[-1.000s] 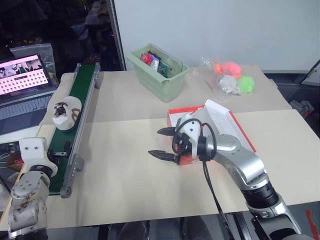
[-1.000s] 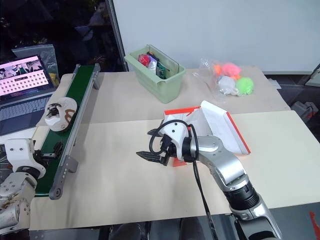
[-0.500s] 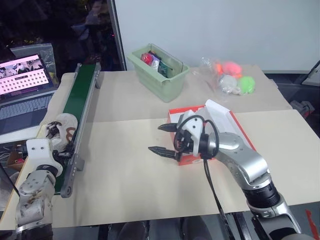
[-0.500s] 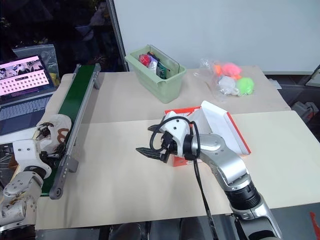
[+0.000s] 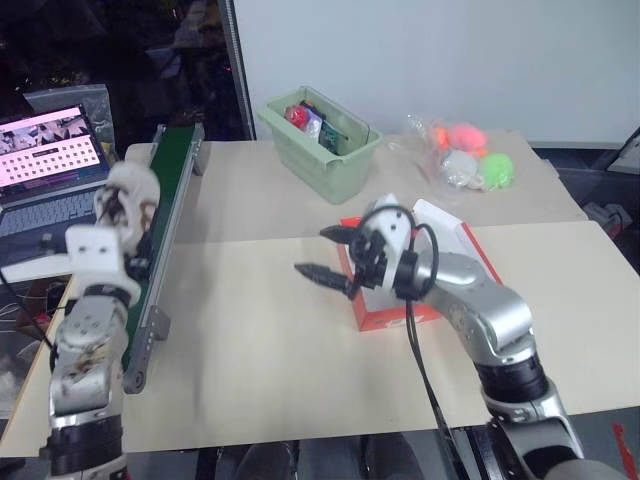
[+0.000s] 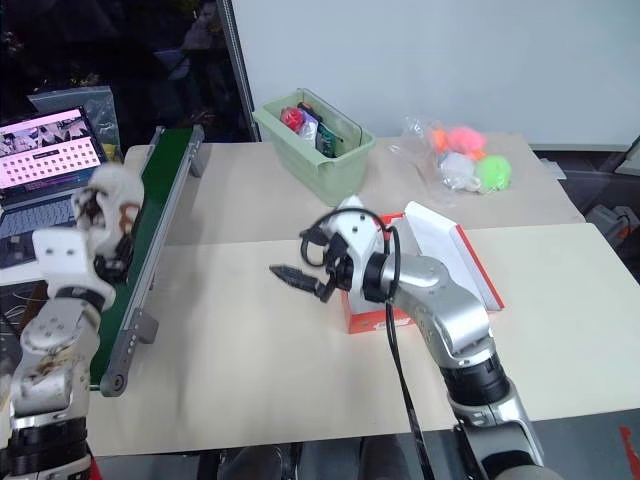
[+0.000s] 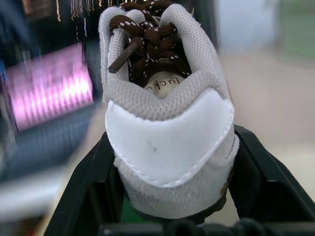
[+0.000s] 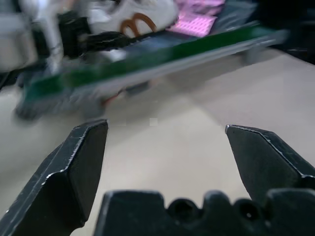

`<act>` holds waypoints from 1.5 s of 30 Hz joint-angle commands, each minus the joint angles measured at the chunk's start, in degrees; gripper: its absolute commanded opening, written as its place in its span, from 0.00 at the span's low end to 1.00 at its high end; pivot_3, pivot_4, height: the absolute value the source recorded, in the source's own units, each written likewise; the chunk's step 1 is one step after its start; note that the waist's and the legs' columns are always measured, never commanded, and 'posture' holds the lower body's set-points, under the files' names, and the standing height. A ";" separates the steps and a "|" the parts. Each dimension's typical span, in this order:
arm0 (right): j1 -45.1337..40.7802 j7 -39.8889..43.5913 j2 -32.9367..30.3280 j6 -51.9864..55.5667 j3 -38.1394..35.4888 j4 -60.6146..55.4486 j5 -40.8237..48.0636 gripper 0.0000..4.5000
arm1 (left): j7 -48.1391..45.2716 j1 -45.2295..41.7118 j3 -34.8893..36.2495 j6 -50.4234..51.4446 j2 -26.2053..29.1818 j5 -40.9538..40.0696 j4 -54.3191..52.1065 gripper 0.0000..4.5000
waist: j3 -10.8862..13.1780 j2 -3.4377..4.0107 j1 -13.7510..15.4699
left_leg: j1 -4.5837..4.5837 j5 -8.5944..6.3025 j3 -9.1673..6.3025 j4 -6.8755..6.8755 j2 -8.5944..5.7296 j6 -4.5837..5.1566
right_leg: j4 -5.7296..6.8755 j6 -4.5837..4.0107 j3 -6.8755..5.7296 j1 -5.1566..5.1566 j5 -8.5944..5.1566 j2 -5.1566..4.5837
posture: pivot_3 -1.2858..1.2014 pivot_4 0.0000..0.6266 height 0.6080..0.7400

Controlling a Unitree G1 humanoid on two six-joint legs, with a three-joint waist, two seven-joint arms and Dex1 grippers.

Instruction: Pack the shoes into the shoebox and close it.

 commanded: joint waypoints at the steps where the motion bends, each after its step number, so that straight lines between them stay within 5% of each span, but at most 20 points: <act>1: -6.20 -14.40 10.27 12.87 -16.47 9.47 13.52 1.00 | -1.02 -4.31 -7.54 0.96 -3.80 -0.27 -6.67 0.62 | -0.01 0.02 -0.12 | 0.03 0.00 -0.01 0.00 0.01 0.00 | 0.02 -0.02 0.02 0.01 0.01 0.00 | 0.52 0.24 1.00; 6: -10.20 -24.49 16.69 23.70 -27.00 16.29 23.59 1.00 | -5.61 -6.13 -14.04 8.29 -11.34 -9.70 -11.27 0.62 | -0.02 0.03 -0.53 | -0.15 -0.01 -0.01 -0.04 0.02 0.03 | 0.19 -0.03 0.04 -0.21 0.02 0.04 | 0.52 0.24 1.00; 15: -13.78 -33.35 21.13 25.45 -31.68 19.43 31.11 1.00 | -9.25 -6.29 -17.75 12.39 -13.10 -13.22 -11.83 0.62 | -0.02 0.05 -2.13 | -0.38 0.07 0.27 0.02 0.02 -0.07 | 0.72 -0.04 0.32 -0.77 0.02 0.04 | 0.52 0.24 1.00; 30: -15.01 -35.95 19.73 16.13 -32.15 18.97 40.89 1.00 | -9.44 -8.48 -15.09 15.56 -14.54 -16.41 -9.10 0.62 | -0.02 0.05 -2.02 | -0.40 0.07 0.56 0.03 0.02 -0.05 | 0.76 -0.04 0.32 -0.74 0.02 0.04 | 0.52 0.24 1.00; 35: -14.53 -35.89 18.93 13.39 -30.88 19.29 42.54 1.00 | -7.92 -9.42 -9.99 25.94 -18.93 -28.09 -9.61 0.62 | -0.02 0.06 -2.16 | -0.40 0.06 0.61 0.03 0.05 -0.03 | 0.81 -0.04 0.31 -0.75 0.02 0.07 | 0.52 0.24 1.00; 45: -13.32 -35.03 17.49 14.10 -26.61 18.98 41.43 1.00 | -8.29 -10.87 -10.33 27.13 -15.41 -29.01 -10.93 0.62 | -0.02 0.06 -2.10 | -0.40 0.06 0.79 0.03 0.06 -0.04 | 0.84 -0.04 0.36 -0.76 0.02 0.08 | 0.52 0.24 1.00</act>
